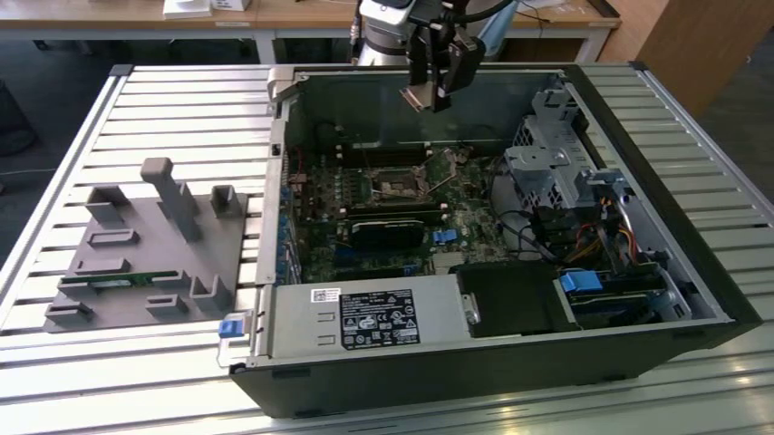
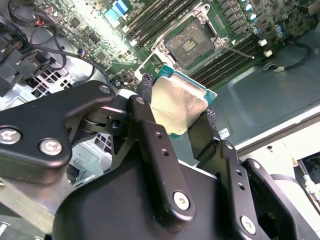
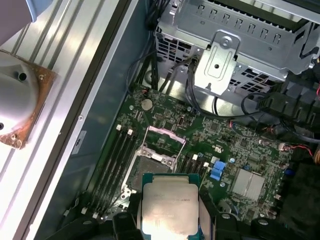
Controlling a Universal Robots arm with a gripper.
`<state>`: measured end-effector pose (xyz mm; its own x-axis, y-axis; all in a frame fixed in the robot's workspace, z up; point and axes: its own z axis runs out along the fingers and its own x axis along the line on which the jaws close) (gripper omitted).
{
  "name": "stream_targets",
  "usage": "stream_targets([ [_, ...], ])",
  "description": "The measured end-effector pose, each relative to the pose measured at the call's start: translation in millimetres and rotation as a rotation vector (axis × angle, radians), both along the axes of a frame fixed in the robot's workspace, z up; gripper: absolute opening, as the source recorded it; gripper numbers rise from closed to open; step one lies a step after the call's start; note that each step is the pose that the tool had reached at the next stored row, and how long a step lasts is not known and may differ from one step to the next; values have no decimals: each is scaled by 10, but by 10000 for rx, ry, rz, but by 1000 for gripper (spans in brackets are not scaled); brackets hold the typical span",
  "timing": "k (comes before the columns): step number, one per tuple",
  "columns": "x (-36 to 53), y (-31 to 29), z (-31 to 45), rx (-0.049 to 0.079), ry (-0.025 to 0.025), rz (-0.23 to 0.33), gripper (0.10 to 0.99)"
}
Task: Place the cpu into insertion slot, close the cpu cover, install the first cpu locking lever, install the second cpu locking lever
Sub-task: 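Place the cpu into insertion slot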
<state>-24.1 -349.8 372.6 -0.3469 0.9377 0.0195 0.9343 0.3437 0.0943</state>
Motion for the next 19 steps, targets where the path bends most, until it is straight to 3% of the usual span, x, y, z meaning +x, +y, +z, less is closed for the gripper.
stream_targets([
  [19, 0, 0, -2, 0, 0, -1033, 541],
])
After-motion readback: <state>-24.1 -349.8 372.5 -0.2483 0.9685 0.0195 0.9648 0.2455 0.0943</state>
